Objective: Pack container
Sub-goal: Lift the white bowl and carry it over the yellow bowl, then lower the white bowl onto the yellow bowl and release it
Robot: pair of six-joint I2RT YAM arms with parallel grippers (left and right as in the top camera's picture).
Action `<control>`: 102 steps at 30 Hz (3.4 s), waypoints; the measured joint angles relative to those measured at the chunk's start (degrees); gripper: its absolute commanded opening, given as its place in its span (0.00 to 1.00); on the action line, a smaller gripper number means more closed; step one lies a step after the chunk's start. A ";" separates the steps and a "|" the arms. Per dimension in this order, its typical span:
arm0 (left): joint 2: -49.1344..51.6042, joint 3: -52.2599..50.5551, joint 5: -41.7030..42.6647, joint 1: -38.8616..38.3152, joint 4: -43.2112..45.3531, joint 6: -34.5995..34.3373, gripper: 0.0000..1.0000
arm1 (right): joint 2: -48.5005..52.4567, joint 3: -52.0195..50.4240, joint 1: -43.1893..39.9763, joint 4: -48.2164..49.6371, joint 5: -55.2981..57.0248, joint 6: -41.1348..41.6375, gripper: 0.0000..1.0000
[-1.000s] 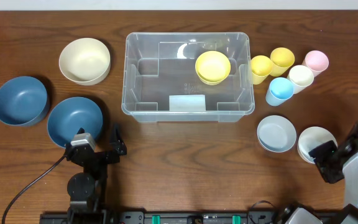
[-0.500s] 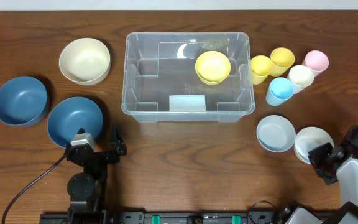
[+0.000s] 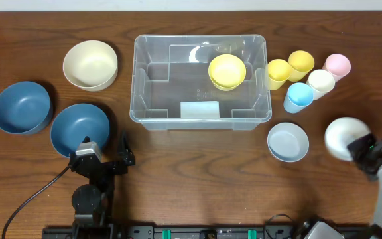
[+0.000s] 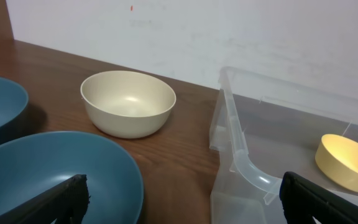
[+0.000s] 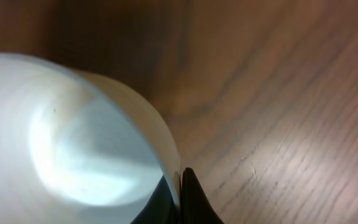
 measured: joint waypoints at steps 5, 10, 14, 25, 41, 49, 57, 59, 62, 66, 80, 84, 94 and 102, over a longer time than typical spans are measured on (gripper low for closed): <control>0.02 0.00 0.02 0.00 -0.02 0.00 0.98 | 0.04 12.55 0.44 -5.51 -7.17 -4.74 0.01; 0.00 0.00 0.04 0.00 0.00 0.00 0.98 | 0.09 26.10 6.78 -12.11 -12.35 -7.67 0.01; 0.00 0.00 0.02 0.00 0.00 0.00 0.98 | 0.72 36.11 16.44 -13.84 -13.42 -8.22 0.01; 0.00 0.00 0.00 0.00 0.00 0.00 0.98 | 12.96 52.28 43.30 -10.91 -7.26 -7.76 0.01; 0.00 0.00 0.02 0.00 0.00 0.00 0.98 | 36.76 52.57 52.37 -2.25 0.72 -9.16 0.01; 0.00 0.00 0.02 0.00 0.00 0.00 0.98 | 42.69 52.57 52.37 -0.13 2.12 -9.27 0.01; 0.00 0.00 0.02 0.00 0.00 0.00 0.98 | 46.86 52.57 52.37 0.59 2.27 -9.27 0.01; 0.00 0.00 0.02 0.00 0.00 0.00 0.98 | 47.23 52.57 52.37 1.33 2.29 -9.25 0.01; 0.00 0.00 0.02 0.00 0.00 0.00 0.98 | 47.74 52.57 52.37 2.58 2.32 -9.27 0.15; 0.00 0.00 0.02 0.00 0.00 0.00 0.98 | 48.92 52.57 52.37 3.30 2.19 -9.44 0.42; 0.00 0.00 0.02 0.00 0.00 0.00 0.98 | 49.96 57.77 53.42 -6.62 0.81 -10.10 0.45; 0.00 0.00 0.02 0.00 0.00 0.00 0.98 | 49.57 65.81 55.32 -15.02 0.11 -11.32 0.52; 0.00 0.00 0.00 0.00 0.00 0.00 0.98 | 38.84 77.20 53.44 -37.99 0.57 -8.26 0.53; 0.00 0.00 0.02 0.00 -0.02 0.00 0.98 | 29.92 75.82 45.03 -48.65 6.16 -4.72 0.55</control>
